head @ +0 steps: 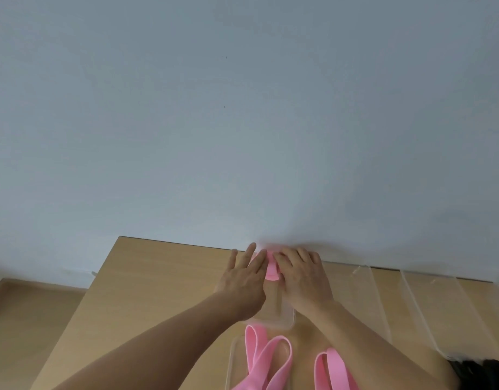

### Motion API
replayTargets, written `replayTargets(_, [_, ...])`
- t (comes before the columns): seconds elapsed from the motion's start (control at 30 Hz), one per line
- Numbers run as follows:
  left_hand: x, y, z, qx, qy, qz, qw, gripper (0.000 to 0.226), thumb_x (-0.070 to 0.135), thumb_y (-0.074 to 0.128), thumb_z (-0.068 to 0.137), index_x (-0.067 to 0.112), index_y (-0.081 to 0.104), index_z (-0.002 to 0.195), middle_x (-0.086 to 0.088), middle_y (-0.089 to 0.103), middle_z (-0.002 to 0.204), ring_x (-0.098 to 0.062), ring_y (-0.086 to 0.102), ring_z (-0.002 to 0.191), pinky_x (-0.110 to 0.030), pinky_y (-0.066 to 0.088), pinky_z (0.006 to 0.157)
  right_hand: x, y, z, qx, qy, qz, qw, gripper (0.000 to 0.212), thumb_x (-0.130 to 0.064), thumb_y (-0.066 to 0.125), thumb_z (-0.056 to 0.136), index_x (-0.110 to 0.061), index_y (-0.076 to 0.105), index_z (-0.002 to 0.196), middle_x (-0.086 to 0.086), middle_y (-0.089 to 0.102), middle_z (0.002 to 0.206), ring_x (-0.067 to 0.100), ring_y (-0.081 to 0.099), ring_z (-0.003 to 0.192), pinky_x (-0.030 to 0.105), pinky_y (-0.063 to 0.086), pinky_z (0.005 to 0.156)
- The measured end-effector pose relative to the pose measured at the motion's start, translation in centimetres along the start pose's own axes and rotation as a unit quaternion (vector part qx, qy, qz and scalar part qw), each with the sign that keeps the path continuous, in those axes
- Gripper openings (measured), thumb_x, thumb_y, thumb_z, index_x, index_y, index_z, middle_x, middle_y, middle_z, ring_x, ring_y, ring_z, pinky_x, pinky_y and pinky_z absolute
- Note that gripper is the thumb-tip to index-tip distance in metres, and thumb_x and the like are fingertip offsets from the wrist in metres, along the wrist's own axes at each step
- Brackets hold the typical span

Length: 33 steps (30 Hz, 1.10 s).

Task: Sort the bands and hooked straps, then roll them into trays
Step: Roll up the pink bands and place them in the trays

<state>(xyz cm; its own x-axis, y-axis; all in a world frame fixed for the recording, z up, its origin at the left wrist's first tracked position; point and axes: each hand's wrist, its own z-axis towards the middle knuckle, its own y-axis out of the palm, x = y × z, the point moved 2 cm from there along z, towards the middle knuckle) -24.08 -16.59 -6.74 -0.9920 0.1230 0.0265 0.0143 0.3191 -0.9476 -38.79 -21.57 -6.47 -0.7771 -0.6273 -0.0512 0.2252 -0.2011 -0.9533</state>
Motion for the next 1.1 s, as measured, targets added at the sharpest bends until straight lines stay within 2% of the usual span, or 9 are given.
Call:
replayTargets(0.13, [-0.4,-0.1,-0.5,0.005,-0.005,-0.015,1.000,0.067,0.027,0.029,0.098,0.017,-0.002,0.157,0.004,-0.010,0.166,-0.022,-0.021,0.150,-0.049,-0.010,0.119,0.4,-0.1,-0.4,0.016,0.002,0.023,1.000,0.028,-0.018,0.076,0.074,-0.022,0.070,0.101,-0.009,0.067,0.100,0.021,0.062,0.090,0.034,0.048,0.076])
replayTargets(0.3, [-0.5,-0.7,-1.0,0.029,-0.011,-0.036,0.999,0.068,0.029,0.032,0.099,0.019,0.002,0.158,0.004,-0.007,0.166,-0.021,-0.016,0.151,-0.046,-0.003,0.122,-0.1,-0.2,-0.6,0.004,-0.003,0.037,0.999,0.035,-0.024,0.079,0.072,-0.020,0.071,0.106,-0.010,0.069,0.101,0.021,0.063,0.095,0.035,0.049,0.077])
replayTargets(0.4, [-0.5,-1.2,-1.1,0.028,-0.009,-0.036,0.999,0.068,0.028,0.034,0.098,0.020,0.003,0.158,0.004,-0.005,0.166,-0.020,-0.013,0.152,-0.046,-0.001,0.122,-0.3,-0.5,-0.5,-0.002,0.007,0.050,0.999,0.033,-0.025,0.077,0.073,-0.024,0.068,0.105,-0.012,0.066,0.099,0.019,0.060,0.095,0.032,0.043,0.080])
replayTargets(0.63, [-0.2,-2.2,-1.2,0.035,-0.013,-0.049,0.998,0.067,0.027,0.035,0.098,0.022,0.006,0.158,0.006,-0.003,0.166,-0.019,-0.009,0.152,-0.044,0.003,0.122,-0.4,-2.1,-0.1,-0.029,0.005,0.073,0.997,0.053,-0.019,0.083,0.062,-0.017,0.070,0.113,-0.006,0.068,0.110,0.021,0.065,0.099,0.035,0.053,0.080])
replayTargets(0.7, [-0.2,-2.6,-1.4,0.034,-0.015,-0.056,0.998,0.067,0.026,0.036,0.098,0.022,0.007,0.158,0.007,-0.003,0.166,-0.018,-0.008,0.152,-0.044,0.004,0.122,-0.4,-2.6,-0.3,-0.041,0.007,0.078,0.996,0.053,-0.018,0.083,0.063,-0.016,0.069,0.115,-0.004,0.067,0.115,0.022,0.064,0.104,0.036,0.054,0.084])
replayTargets(0.8, [-0.6,-2.9,-2.1,0.023,-0.021,-0.068,0.997,0.066,0.024,0.036,0.098,0.021,0.008,0.158,0.006,-0.001,0.166,-0.018,-0.006,0.152,-0.045,0.006,0.122,-0.5,-3.4,-0.8,-0.055,0.016,0.086,0.995,0.048,-0.018,0.074,0.076,-0.016,0.065,0.124,-0.002,0.063,0.127,0.023,0.058,0.118,0.037,0.049,0.096])
replayTargets(0.93, [-0.9,-3.3,-3.6,0.028,-0.015,-0.077,0.997,0.065,0.021,0.039,0.097,0.021,0.013,0.157,0.006,0.004,0.166,-0.019,-0.001,0.153,-0.044,0.010,0.122,-1.1,-4.5,-1.6,-0.087,0.032,0.089,0.992,0.054,-0.024,0.058,0.091,-0.021,0.046,0.144,-0.007,0.046,0.146,0.018,0.040,0.136,0.033,0.036,0.110])
replayTargets(1.0, [-0.9,-3.6,-4.6,0.047,-0.001,-0.094,0.994,0.064,0.022,0.040,0.097,0.022,0.016,0.156,0.006,0.007,0.165,-0.018,0.001,0.152,-0.042,0.012,0.121,-2.0,-5.8,-2.4,-0.070,0.041,0.092,0.992,0.053,-0.019,0.062,0.087,-0.018,0.053,0.139,-0.002,0.053,0.139,0.022,0.047,0.130,0.037,0.042,0.105])
replayTargets(1.1, [-1.0,-3.9,-6.4,0.079,0.032,-0.133,0.987,0.061,0.021,0.044,0.096,0.024,0.026,0.153,0.007,0.020,0.162,-0.017,0.012,0.150,-0.038,0.019,0.119,-3.9,-7.2,-4.4,-0.033,0.064,0.120,0.990,0.038,-0.010,0.069,0.079,-0.014,0.069,0.117,0.003,0.066,0.119,0.027,0.060,0.111,0.041,0.051,0.091])
